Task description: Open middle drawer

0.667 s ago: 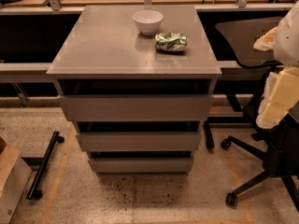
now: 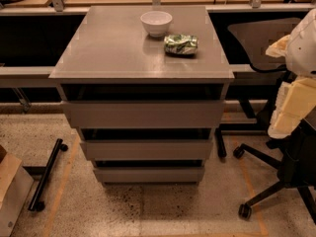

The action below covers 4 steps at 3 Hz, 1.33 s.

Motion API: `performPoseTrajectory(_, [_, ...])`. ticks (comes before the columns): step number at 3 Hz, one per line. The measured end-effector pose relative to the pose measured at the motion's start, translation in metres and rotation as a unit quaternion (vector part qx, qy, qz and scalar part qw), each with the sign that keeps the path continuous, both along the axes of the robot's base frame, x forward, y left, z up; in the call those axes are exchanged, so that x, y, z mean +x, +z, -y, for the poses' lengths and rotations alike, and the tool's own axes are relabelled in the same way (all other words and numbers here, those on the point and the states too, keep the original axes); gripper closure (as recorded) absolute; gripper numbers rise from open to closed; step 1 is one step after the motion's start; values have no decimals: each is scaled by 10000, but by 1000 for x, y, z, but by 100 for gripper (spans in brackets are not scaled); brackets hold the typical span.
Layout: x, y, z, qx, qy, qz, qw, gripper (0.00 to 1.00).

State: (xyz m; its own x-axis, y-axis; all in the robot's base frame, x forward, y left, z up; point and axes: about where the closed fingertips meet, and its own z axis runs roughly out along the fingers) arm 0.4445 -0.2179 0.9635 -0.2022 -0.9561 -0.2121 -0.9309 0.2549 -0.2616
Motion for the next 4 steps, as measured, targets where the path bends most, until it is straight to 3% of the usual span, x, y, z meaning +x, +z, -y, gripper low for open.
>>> performPoseTrajectory(1, [12, -26, 3, 41, 40, 48, 10000, 0])
performPoseTrajectory(2, [24, -68, 1, 111, 30, -181, 9998, 0])
performPoseTrajectory(4, [25, -82, 0, 196, -12, -301, 9994, 0])
